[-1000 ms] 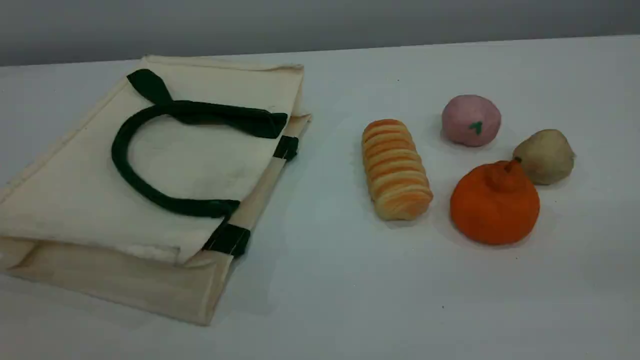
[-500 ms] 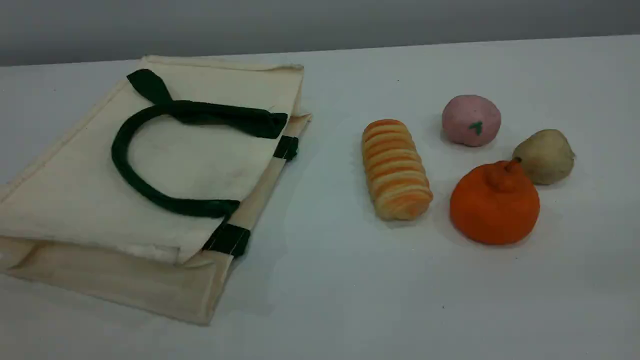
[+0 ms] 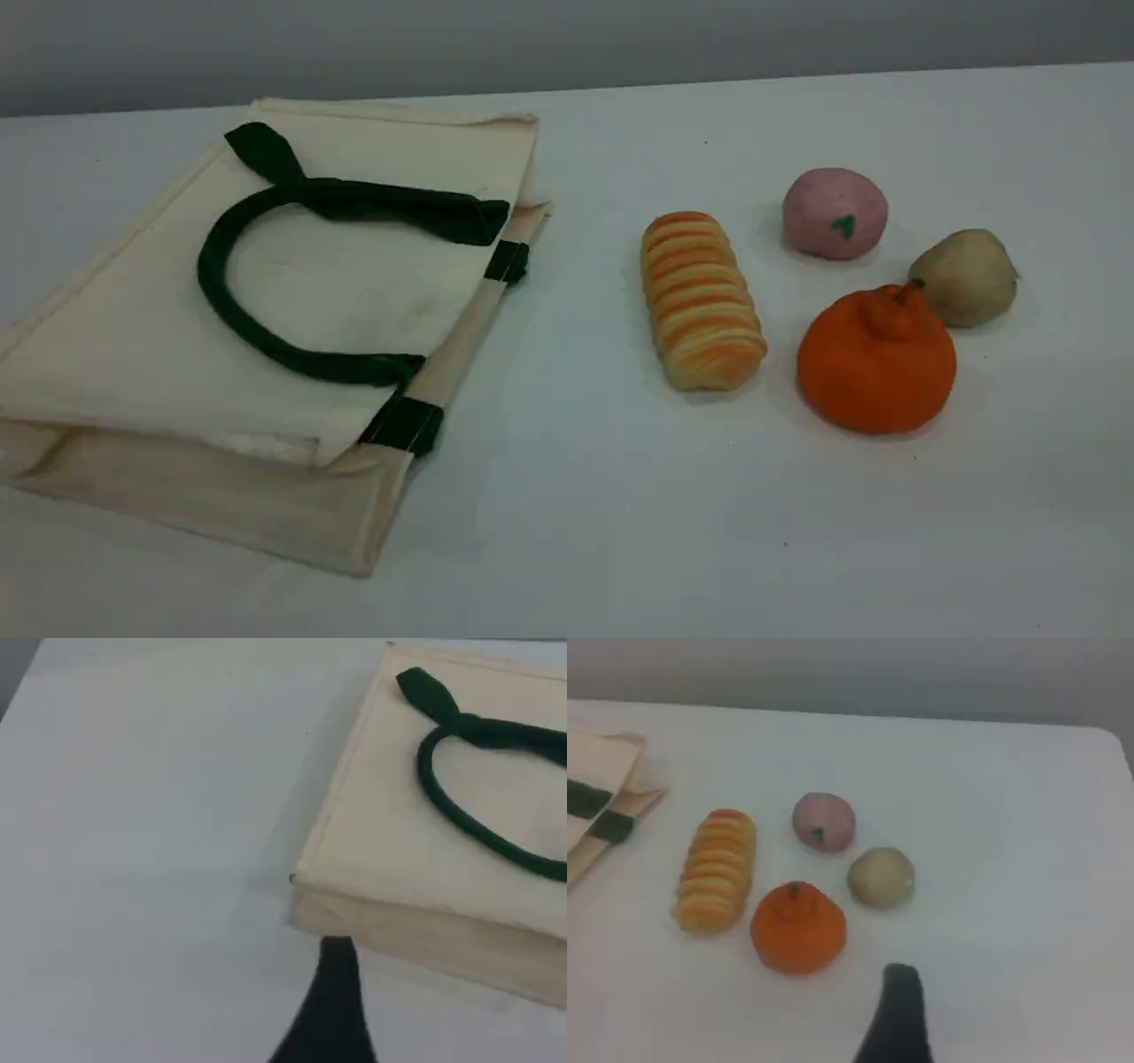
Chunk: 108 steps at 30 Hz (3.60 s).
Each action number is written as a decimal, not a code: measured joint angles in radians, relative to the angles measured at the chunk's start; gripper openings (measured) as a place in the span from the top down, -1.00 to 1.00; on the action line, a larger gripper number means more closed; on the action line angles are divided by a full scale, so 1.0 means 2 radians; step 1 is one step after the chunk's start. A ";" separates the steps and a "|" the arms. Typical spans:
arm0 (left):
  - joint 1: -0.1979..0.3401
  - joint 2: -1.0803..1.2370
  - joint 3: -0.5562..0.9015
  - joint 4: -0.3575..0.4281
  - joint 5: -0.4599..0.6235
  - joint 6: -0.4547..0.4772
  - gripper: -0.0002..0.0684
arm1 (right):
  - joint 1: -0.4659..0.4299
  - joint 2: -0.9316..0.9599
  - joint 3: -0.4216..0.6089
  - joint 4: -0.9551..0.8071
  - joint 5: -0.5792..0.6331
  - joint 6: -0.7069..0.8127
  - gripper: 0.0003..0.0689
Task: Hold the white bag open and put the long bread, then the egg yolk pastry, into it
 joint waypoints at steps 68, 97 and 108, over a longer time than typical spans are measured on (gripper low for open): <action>-0.037 0.834 -0.283 0.074 -0.248 -0.089 -0.74 | 0.051 0.534 -0.180 0.047 -0.268 0.051 -0.64; -0.114 1.054 -0.369 0.066 -0.293 -0.074 -0.74 | 0.051 0.535 -0.179 0.046 -0.269 0.050 -0.64; -0.114 1.061 -0.369 0.067 -0.299 -0.074 -0.01 | 0.051 0.535 -0.179 0.046 -0.269 0.050 -0.64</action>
